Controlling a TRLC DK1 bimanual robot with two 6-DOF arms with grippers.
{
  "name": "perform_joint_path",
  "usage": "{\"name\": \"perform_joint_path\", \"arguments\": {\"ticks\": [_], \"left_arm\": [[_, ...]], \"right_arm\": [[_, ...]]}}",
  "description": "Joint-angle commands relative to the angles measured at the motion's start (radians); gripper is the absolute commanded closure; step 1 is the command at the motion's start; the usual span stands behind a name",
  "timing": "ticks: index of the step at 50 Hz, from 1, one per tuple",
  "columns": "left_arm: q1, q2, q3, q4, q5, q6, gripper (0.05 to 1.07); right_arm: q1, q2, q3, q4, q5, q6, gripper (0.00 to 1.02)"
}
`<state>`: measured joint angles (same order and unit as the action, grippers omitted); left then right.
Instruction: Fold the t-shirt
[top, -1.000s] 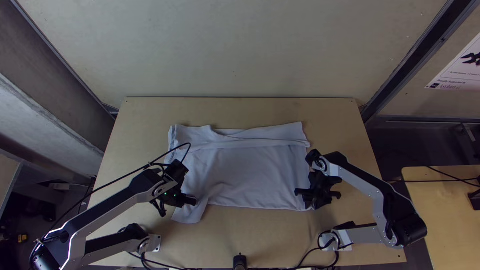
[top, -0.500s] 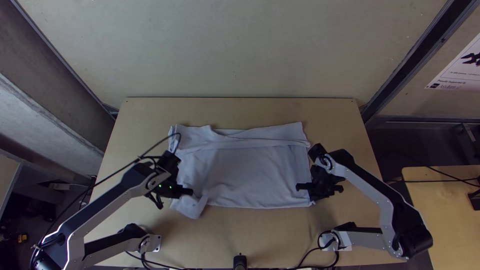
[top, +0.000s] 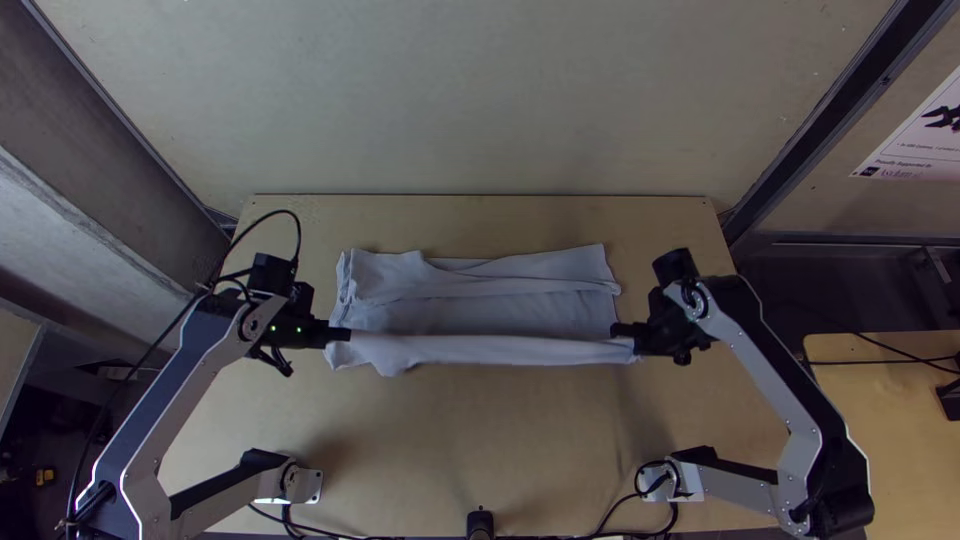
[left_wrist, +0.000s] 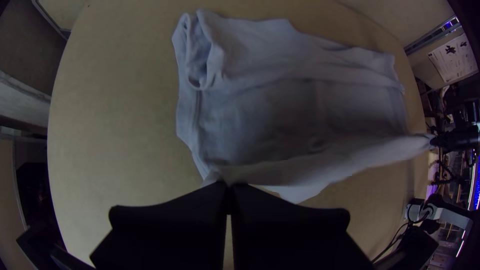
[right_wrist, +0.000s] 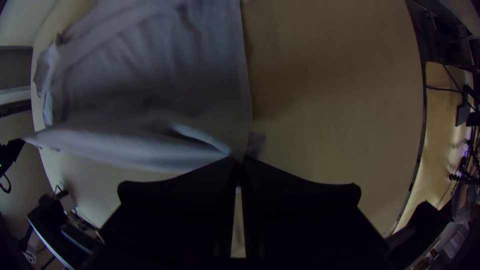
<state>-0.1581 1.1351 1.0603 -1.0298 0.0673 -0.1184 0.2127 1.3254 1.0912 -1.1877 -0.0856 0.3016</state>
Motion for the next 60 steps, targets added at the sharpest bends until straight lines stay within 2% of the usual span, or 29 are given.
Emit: {"name": "perform_joint_path", "arguments": {"ticks": [1, 20, 41, 57, 60], "left_arm": [[0.015, 0.049, 0.072, -0.010, 0.003, 0.045, 1.04], [0.019, 0.285, 0.311, 0.039, 0.003, 0.100, 1.04], [0.029, 0.482, 0.428, 0.128, 0.003, 0.175, 1.04], [0.040, 0.681, 0.504, 0.220, 0.003, 0.201, 1.04], [0.046, 0.723, 0.515, 0.241, 0.003, 0.201, 1.04]], "right_arm": [[-0.021, 0.047, 0.073, 0.020, 0.021, 0.005, 0.99], [-0.059, 0.304, 0.326, 0.100, 0.030, 0.005, 0.99], [-0.059, 0.557, 0.592, 0.105, 0.030, 0.005, 0.99], [-0.058, 0.719, 0.693, 0.128, 0.032, 0.005, 0.99], [-0.061, 0.749, 0.693, 0.165, 0.030, 0.005, 0.95]]}}
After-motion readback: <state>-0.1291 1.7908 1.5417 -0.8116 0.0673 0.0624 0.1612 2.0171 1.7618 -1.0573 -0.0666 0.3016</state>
